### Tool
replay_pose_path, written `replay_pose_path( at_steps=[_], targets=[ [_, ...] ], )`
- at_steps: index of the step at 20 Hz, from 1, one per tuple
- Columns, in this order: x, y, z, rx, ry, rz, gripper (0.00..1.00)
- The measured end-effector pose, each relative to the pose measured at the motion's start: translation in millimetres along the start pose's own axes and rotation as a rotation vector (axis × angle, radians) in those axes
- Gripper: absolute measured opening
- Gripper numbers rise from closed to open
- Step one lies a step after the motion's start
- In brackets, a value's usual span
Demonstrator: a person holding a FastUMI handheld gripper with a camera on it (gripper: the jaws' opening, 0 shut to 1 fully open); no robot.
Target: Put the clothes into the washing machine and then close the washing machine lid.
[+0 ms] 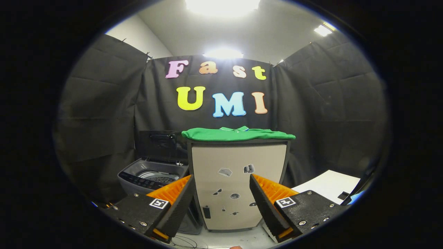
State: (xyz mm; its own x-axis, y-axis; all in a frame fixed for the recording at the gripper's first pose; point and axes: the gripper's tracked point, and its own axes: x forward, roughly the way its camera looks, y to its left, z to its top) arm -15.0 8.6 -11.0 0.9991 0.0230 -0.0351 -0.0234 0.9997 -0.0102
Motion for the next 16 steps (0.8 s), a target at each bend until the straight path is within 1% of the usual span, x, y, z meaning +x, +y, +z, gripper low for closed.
replay_pose_path(
  at_steps=[6,9,13,16],
  targets=[
    [1.5,6.1,35.8,-0.029,-0.037,0.038,0.96],
    [13.1,-2.3,53.8,-0.052,-0.047,0.020,0.96],
    [42.9,-13.9,89.0,-0.028,-0.070,0.010,0.97],
    [72.9,-26.1,110.2,-0.013,-0.060,0.001,0.97]
  ],
)
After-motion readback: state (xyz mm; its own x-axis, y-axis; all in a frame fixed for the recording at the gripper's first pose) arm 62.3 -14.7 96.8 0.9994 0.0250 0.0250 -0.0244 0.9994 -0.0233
